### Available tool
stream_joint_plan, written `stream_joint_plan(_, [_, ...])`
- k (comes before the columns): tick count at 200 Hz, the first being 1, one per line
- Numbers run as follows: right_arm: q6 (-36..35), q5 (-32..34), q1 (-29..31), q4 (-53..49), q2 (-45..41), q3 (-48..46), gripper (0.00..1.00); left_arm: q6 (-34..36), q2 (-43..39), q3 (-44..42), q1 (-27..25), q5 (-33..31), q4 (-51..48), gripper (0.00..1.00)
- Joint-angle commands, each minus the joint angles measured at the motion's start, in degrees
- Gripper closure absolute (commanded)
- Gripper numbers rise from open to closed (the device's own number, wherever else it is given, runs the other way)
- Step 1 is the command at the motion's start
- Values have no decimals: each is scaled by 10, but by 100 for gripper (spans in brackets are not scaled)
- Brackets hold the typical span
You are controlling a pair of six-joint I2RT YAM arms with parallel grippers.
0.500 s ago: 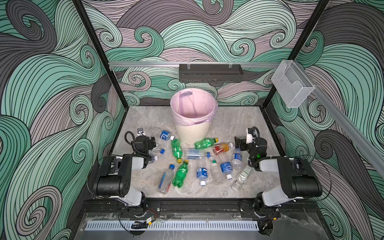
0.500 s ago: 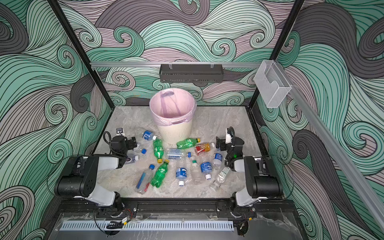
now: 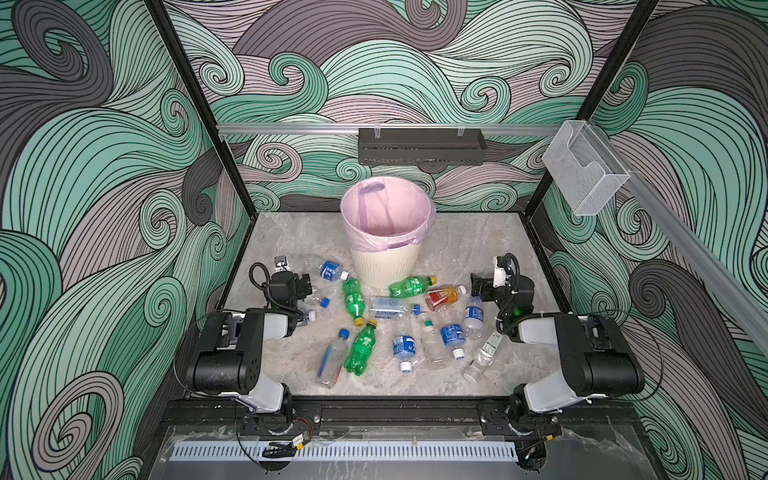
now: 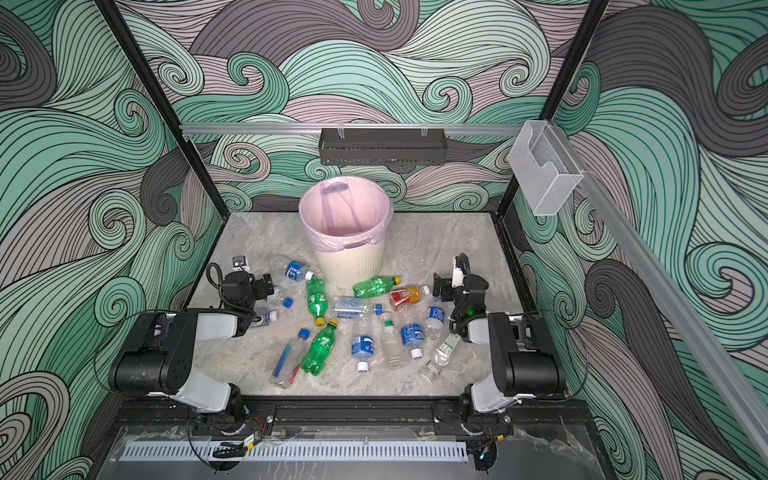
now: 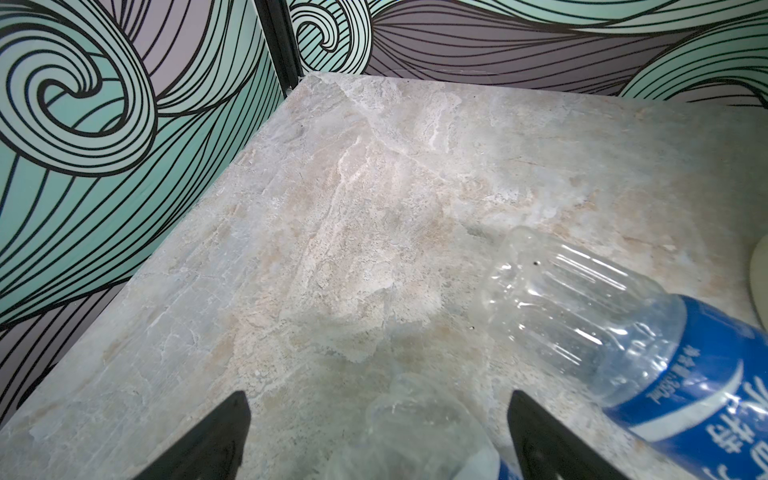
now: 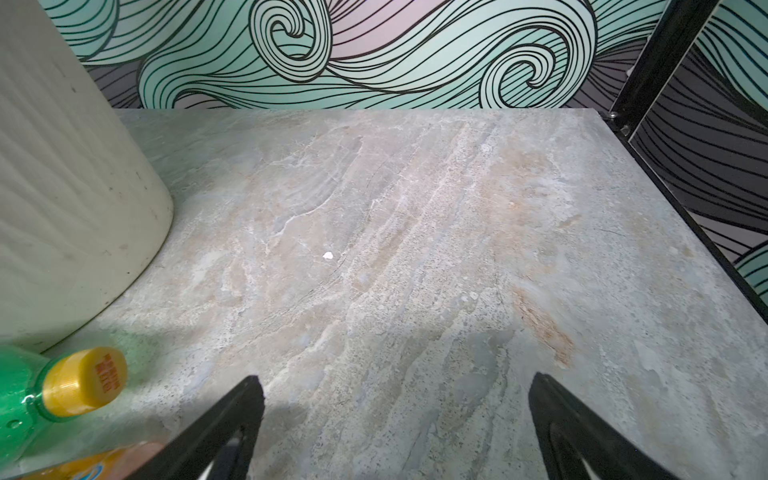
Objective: Throw the plastic bottles in the bin
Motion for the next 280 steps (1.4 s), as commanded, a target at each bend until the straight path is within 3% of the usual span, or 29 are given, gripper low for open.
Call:
stream_joint_plan(1, [5, 25, -1, -6, -2, 10, 0, -6, -8, 11, 3, 6, -6, 1])
stream_joint_plan(161, [4, 27, 1, -6, -2, 10, 0, -6, -9, 10, 3, 6, -5, 1])
stream_joint_plan(177, [4, 27, 1, -6, -4, 9, 0, -28, -29, 11, 3, -41, -26, 1])
stream_joint_plan(193, [4, 28, 1, -4, -3, 8, 0, -17, -27, -7, 3, -36, 17, 1])
stream_joint_plan(204, [9, 38, 1, -5, -5, 10, 0, -22, -38, -5, 2, -31, -6, 1])
stream_joint_plan(244, [20, 44, -1, -183, -79, 73, 0, 5, -34, 15, 0, -22, -16, 1])
stream_joint_plan(262, [29, 53, -1, -206, -114, 73, 0, -21, -76, 73, 1, -30, -164, 1])
stream_joint_plan(280, [55, 71, 1, -257, -150, 87, 0, -16, -111, 94, -5, -49, -202, 1])
